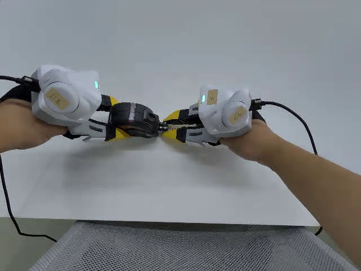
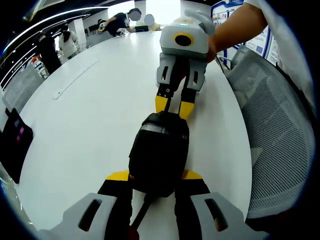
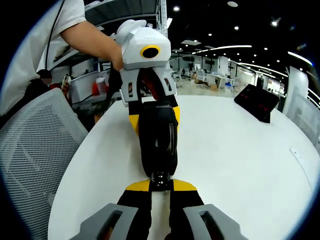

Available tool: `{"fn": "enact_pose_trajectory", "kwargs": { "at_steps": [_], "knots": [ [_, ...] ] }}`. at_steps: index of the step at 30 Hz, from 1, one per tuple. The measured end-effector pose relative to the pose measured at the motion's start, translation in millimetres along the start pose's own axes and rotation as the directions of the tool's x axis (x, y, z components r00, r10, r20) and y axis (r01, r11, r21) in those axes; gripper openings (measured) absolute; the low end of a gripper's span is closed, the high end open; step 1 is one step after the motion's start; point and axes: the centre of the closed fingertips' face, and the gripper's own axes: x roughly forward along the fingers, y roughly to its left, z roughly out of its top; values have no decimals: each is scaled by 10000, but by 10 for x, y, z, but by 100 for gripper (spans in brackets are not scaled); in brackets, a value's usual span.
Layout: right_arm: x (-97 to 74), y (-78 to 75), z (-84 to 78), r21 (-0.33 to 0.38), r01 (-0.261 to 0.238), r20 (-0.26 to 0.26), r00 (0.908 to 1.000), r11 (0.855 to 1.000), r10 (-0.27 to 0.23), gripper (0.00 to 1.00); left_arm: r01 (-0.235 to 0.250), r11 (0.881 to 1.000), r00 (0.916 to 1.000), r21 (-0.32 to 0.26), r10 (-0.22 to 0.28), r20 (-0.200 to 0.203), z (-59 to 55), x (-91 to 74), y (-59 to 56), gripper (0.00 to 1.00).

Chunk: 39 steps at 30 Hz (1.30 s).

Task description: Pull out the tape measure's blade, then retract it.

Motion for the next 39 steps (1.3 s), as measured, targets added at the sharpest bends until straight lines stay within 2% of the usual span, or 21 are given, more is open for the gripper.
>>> {"fn": "enact_pose_trajectory", "kwargs": {
  "at_steps": [21, 39],
  "knots": [
    [-333, 14, -193, 176, 166, -197, 9997, 9997, -162, 9, -2, 10000, 10000, -39, 2, -30, 1, 1, -11, 27],
    [-530, -3, -311, 274, 322, -481, 9984, 9991, -308, 9, -2, 10000, 10000, -79, 2, -21, -8, 1, -14, 27]
  ]
}}
